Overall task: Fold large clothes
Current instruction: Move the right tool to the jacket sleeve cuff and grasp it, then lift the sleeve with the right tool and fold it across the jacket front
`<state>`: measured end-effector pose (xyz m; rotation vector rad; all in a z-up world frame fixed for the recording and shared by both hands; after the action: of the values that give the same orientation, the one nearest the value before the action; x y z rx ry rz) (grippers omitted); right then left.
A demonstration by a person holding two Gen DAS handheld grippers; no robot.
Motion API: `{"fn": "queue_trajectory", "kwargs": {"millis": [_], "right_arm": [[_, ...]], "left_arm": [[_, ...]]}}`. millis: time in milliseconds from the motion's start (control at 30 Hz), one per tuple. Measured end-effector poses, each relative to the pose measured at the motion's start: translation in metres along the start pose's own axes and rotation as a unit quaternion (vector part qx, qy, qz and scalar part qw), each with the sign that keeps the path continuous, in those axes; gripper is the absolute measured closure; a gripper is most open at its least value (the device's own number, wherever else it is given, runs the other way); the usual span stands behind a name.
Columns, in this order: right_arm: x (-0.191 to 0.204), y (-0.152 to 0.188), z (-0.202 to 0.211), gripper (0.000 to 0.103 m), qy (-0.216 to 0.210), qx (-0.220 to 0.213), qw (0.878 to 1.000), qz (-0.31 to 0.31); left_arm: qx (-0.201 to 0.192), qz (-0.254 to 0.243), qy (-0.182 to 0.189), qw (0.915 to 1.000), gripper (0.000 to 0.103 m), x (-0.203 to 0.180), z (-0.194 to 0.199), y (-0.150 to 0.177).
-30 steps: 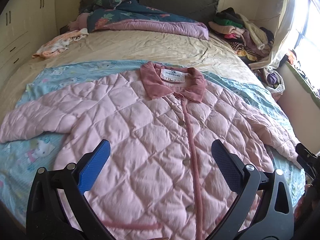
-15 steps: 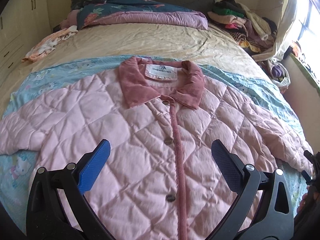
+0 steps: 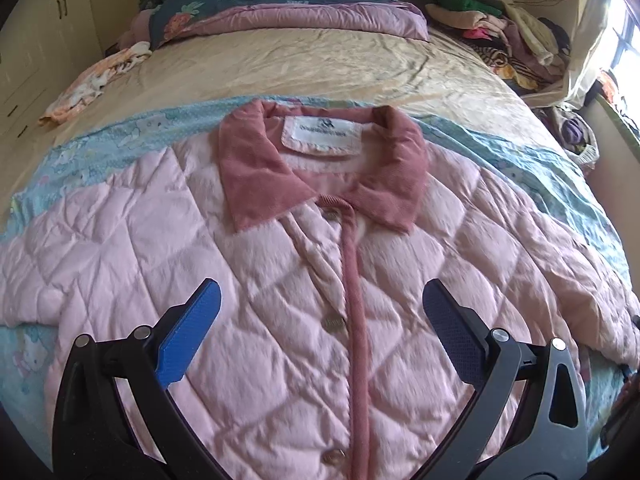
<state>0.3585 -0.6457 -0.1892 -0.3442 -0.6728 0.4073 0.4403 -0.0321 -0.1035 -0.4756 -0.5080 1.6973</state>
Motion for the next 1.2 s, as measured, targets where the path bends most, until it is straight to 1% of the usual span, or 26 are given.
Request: {"fn": "queue_trajectory", "kwargs": {"millis": [33,100,133,167,200,233,267,333,367,467,567,633,667,700,767,867,1033,1200], "right_arm": [[-0.003,-0.004,-0.002,0.004,-0.004,-0.001,1.000,-0.008],[-0.009,-0.011,-0.003,0.011,-0.009,-0.006,1.000,-0.029],[-0.009,-0.014,-0.002,0.017,-0.011,-0.010,0.999,-0.031],[-0.010,-0.017,-0.003,0.028,-0.014,-0.017,0.999,-0.032],[-0.014,-0.021,-0.003,0.035,-0.018,-0.025,0.999,-0.036],[-0.014,-0.023,-0.003,0.054,-0.026,-0.027,0.999,-0.040],[-0.010,-0.027,-0.001,0.066,-0.046,-0.030,0.998,-0.041],[0.007,-0.032,0.011,0.076,-0.060,-0.048,0.997,-0.010],[0.020,-0.034,0.019,0.080,-0.069,-0.060,0.996,0.016],[0.071,-0.037,0.050,0.083,-0.112,-0.087,0.986,0.085],[0.111,-0.037,0.074,0.085,-0.142,-0.105,0.975,0.135],[0.142,-0.033,0.094,0.086,-0.169,-0.121,0.963,0.173],[0.160,-0.028,0.106,0.086,-0.182,-0.130,0.955,0.195],[0.171,-0.025,0.114,0.086,-0.192,-0.135,0.949,0.210],[0.199,-0.017,0.131,0.086,-0.221,-0.143,0.934,0.243],[0.231,0.000,0.153,0.086,-0.254,-0.145,0.915,0.279],[0.276,0.027,0.174,0.086,-0.285,-0.143,0.888,0.332],[0.312,0.065,0.188,0.086,-0.309,-0.128,0.865,0.373]], "left_arm": [[-0.002,0.001,-0.004,1.0000,0.008,0.002,-0.001,-0.003],[-0.007,0.001,-0.009,0.9999,0.008,0.007,-0.001,-0.009],[-0.007,0.002,-0.010,0.9999,0.008,0.009,0.000,-0.011],[-0.007,0.001,-0.010,0.9999,0.008,0.011,0.000,-0.011],[-0.007,0.000,-0.009,0.9999,0.008,0.013,0.001,-0.012],[-0.007,-0.001,-0.009,0.9999,0.008,0.015,0.002,-0.012],[-0.008,-0.003,-0.008,0.9999,0.008,0.017,0.004,-0.012],[-0.017,-0.006,-0.011,0.9998,0.008,0.018,0.010,-0.014],[-0.026,-0.010,-0.014,0.9995,0.008,0.019,0.014,-0.016],[-0.042,-0.007,-0.010,0.9990,0.008,0.022,0.025,-0.024],[-0.036,0.004,0.012,0.9993,0.008,0.022,0.032,-0.028],[-0.043,0.011,0.018,0.9988,0.008,0.024,0.040,-0.031],[-0.053,0.011,0.024,0.9982,0.008,0.026,0.046,-0.034],[-0.059,0.007,0.028,0.9978,0.008,0.026,0.050,-0.036],[-0.065,-0.004,0.025,0.9975,0.008,0.027,0.058,-0.039],[-0.068,-0.004,0.035,0.9970,0.008,0.032,0.068,-0.043],[-0.073,0.007,0.057,0.9957,0.008,0.047,0.082,-0.048],[-0.074,0.022,0.067,0.9948,0.008,0.069,0.089,-0.052]]}}
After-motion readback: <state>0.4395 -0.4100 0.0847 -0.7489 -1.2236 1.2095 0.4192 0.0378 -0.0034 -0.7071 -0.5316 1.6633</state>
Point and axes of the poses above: each gripper's, at about its wrist camera, not at the fingertips, and z roughly against the way its jaws point, x to its left, y to its underside, the point moved 8 cm from there along -z, roughly the way its jaws point
